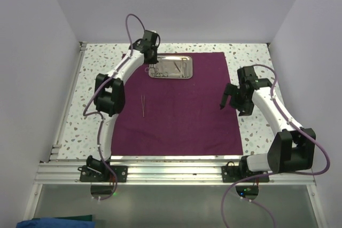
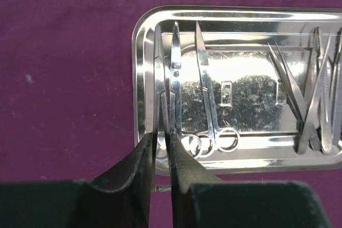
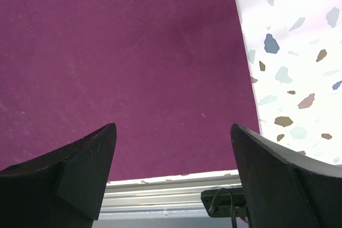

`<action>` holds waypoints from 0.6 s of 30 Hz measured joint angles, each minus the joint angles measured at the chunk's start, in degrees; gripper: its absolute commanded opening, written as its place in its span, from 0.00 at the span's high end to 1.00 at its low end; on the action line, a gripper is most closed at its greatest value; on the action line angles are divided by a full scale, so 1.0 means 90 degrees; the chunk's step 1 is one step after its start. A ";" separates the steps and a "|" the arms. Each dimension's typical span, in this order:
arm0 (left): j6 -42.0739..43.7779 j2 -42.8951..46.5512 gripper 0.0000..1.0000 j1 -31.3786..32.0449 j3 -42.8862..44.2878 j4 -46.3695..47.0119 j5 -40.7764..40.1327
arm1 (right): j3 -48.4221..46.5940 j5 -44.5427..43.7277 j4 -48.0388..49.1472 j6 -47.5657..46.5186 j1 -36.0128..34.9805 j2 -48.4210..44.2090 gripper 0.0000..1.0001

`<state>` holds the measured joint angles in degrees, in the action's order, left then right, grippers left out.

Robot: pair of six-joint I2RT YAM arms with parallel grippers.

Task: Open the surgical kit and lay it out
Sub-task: Pick up the medical item from the container, then place the medical item in the surgical kit.

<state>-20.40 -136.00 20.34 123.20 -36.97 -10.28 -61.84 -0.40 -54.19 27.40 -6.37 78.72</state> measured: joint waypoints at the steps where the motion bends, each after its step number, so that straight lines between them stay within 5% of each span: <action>1: -0.0002 0.0141 1.00 0.0000 -0.0109 -0.0012 -0.0002 | 0.0000 0.0012 0.0017 -0.0002 -0.0002 0.0002 0.09; 12: -0.0469 0.2016 1.00 0.0155 -0.2725 0.0180 0.0095 | -0.0219 -0.0112 -0.0143 -0.0002 -0.0007 -0.0024 0.08; 18: -0.1010 0.3092 1.00 0.0843 -0.4228 0.0396 0.0029 | -0.0352 -0.0206 -0.0359 0.0073 -0.0007 -0.0699 0.06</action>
<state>-29.50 -108.18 27.92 85.14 -33.41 -10.02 -65.01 -2.26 -57.43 28.05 -6.44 72.42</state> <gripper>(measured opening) 0.188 0.922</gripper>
